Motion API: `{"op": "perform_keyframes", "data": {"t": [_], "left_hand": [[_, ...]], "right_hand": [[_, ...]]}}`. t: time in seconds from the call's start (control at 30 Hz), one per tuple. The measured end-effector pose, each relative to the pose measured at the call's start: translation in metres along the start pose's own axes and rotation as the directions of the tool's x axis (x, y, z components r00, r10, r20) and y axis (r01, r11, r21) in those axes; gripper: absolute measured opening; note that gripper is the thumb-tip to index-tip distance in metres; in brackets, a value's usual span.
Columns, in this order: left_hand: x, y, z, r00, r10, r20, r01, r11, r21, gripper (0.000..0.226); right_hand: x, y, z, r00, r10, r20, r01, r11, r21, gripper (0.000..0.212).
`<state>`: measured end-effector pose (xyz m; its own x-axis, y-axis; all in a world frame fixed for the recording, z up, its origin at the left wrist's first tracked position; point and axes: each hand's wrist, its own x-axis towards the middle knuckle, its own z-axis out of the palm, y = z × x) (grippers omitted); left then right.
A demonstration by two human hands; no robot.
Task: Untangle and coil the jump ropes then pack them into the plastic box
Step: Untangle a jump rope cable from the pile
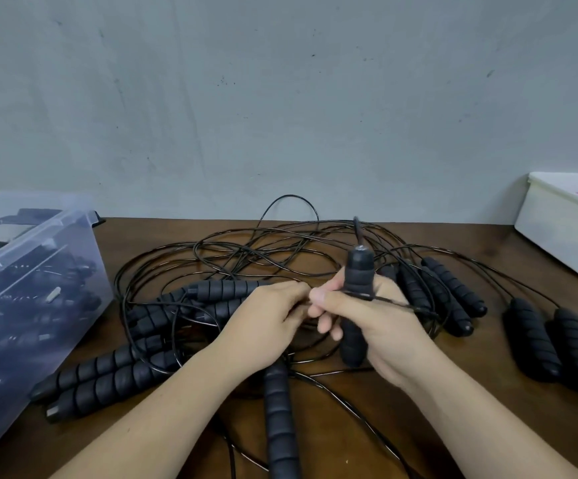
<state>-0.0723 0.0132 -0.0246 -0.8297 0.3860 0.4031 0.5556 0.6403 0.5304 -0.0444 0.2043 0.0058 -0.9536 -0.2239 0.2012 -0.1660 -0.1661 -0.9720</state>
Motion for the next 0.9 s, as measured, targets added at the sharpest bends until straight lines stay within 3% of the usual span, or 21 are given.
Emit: {"op": "perform_keyframes", "data": {"t": [0.13,0.2,0.3,0.37,0.47,0.53,0.73,0.9], "left_hand": [[0.006,-0.002,-0.011,0.993,0.034,-0.113,-0.033,0.999,0.016,0.014],[0.006,-0.003,-0.016,0.986,0.015,-0.163,-0.011,1.000,0.021,0.019],[0.004,-0.001,-0.021,0.971,0.011,-0.239,-0.002,0.999,0.037,0.025],[0.002,0.006,-0.021,0.964,0.045,-0.261,-0.035,0.998,0.045,0.028],[0.000,0.018,-0.012,0.972,0.106,-0.210,-0.094,0.993,0.067,0.031],[-0.001,0.019,-0.006,0.979,0.106,-0.171,-0.096,0.993,0.065,0.031],[-0.002,0.011,0.001,0.998,-0.025,-0.050,0.019,0.994,-0.106,0.012],[0.001,0.006,0.000,0.997,-0.065,-0.046,0.057,0.986,-0.158,0.012]], "right_hand": [[0.002,-0.022,-0.018,0.994,0.013,-0.112,0.024,0.944,0.328,0.011],[0.004,-0.026,-0.025,0.989,0.013,-0.147,0.048,0.915,0.400,0.012],[0.006,-0.023,-0.025,0.985,0.013,-0.172,0.052,0.927,0.372,0.009],[0.006,-0.016,-0.019,0.990,0.001,-0.144,0.039,0.961,0.274,0.018],[0.004,0.000,-0.007,0.995,-0.056,-0.078,0.059,0.998,0.036,0.026],[0.004,0.007,-0.001,0.994,-0.067,-0.083,0.065,0.998,-0.025,0.023],[0.003,0.009,-0.002,0.993,-0.099,-0.068,0.096,0.995,-0.038,0.008],[0.006,-0.014,-0.016,0.984,-0.039,-0.176,0.080,0.969,0.232,0.007]]}}
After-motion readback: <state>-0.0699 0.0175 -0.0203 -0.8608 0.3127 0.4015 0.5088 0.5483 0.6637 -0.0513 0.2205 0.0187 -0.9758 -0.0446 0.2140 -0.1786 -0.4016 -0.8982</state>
